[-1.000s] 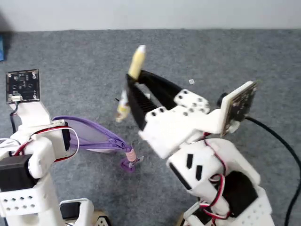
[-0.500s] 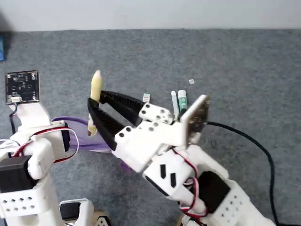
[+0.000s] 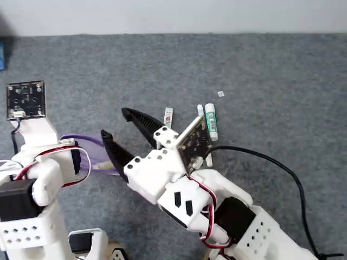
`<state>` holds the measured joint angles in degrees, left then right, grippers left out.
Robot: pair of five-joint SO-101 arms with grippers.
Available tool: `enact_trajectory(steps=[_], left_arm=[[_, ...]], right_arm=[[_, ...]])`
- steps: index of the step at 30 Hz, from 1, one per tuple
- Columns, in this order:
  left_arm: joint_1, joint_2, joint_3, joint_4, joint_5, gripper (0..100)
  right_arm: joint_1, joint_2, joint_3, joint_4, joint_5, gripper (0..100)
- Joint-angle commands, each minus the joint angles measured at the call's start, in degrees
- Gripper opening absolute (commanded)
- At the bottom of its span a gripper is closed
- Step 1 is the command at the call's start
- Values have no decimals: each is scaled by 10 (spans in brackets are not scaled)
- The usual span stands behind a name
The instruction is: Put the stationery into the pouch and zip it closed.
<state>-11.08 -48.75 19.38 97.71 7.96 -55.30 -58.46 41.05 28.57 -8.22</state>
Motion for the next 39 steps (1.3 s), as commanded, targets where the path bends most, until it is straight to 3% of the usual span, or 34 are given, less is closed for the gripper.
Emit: enact_trajectory(steps=[1, 8, 19, 22, 27, 39], left_arm=[[1, 11, 33, 2, 0, 11], [1, 10, 33, 2, 0, 11], [1, 10, 32, 2, 0, 11], [1, 10, 32, 2, 0, 11], [1, 10, 32, 2, 0, 11], [-2, 10, 32, 2, 0, 11]], right_arm=[[-5, -4, -55, 17, 5, 136], [114, -3, -119, 153, 4, 48], [320, 44, -80, 292, 4, 54], [354, 115, -81, 307, 4, 123], [378, 233, -83, 308, 10, 259], [381, 477, -195, 265, 28, 180]])
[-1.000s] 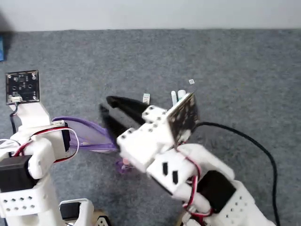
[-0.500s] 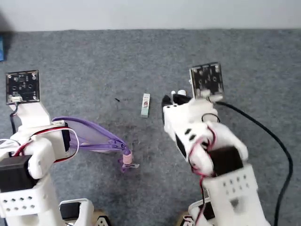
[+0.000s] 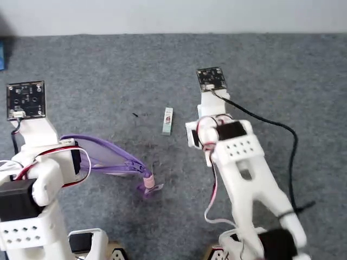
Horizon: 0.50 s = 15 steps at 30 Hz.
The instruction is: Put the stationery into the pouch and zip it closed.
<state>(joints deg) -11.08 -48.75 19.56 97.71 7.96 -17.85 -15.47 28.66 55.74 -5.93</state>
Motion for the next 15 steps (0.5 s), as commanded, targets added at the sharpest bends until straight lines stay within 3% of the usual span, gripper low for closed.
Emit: enact_trajectory(steps=[1, 15], left_arm=[[-2, 10, 30, 2, 0, 11], [-2, 10, 31, 2, 0, 11]], right_arm=[[8, 73, -95, -4, 5, 180], [35, 480, -590, 245, 7, 180]])
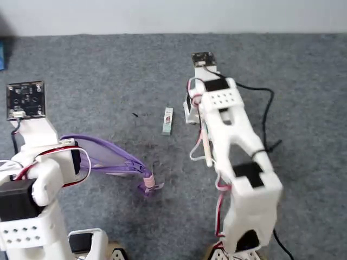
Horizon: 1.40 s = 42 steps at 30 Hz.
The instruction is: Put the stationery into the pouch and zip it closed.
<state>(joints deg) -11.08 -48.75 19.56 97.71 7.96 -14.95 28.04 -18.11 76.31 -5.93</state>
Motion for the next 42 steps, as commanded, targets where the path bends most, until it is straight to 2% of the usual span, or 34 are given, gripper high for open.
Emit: enact_trajectory(steps=[1, 10, 17, 21, 25, 30, 32, 39, 42], left_arm=[[-2, 10, 31, 2, 0, 11], [-2, 10, 31, 2, 0, 11], [-2, 10, 31, 2, 0, 11], [-2, 10, 31, 2, 0, 11], [-2, 10, 31, 2, 0, 11], [-2, 10, 31, 2, 0, 11], [-2, 10, 31, 2, 0, 11], [-2, 10, 31, 2, 0, 11], [-2, 10, 31, 2, 0, 11]], right_arm=[[6, 71, -159, 49, 12, 180], [8, 254, -434, 125, 62, 180], [12, 356, -559, 189, 66, 180], [13, 399, -598, 193, 68, 180], [16, 423, -601, 193, 68, 162], [15, 429, -602, 189, 69, 2], [15, 426, -605, 194, 69, 25], [7, 399, -691, 269, 66, 8], [8, 366, -722, 268, 68, 8]])
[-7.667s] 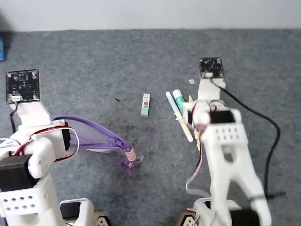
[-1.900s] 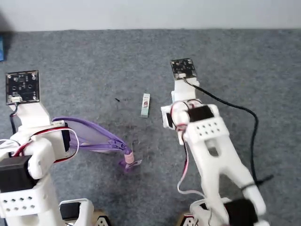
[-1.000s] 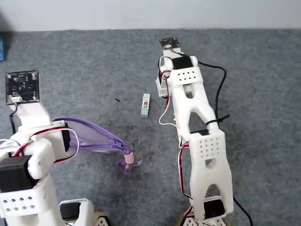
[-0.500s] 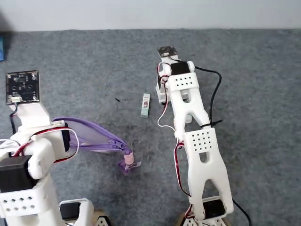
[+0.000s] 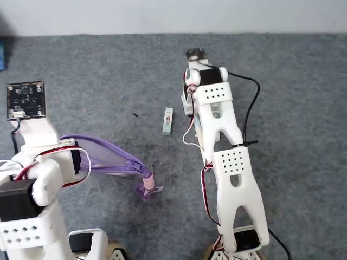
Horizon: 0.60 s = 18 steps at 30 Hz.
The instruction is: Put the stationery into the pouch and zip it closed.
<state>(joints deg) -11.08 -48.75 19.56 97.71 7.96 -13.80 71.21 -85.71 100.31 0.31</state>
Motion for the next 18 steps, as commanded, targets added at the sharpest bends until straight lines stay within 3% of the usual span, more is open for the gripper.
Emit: enact_trajectory(steps=[1, 7, 18], left_arm=[[-2, 10, 31, 2, 0, 11], [-2, 10, 31, 2, 0, 11], [-2, 10, 31, 2, 0, 11]], right_arm=[[-4, -81, -47, 28, 5, 8], [-20, -247, 54, 29, 5, 7], [-55, -746, 511, 26, 2, 7]])
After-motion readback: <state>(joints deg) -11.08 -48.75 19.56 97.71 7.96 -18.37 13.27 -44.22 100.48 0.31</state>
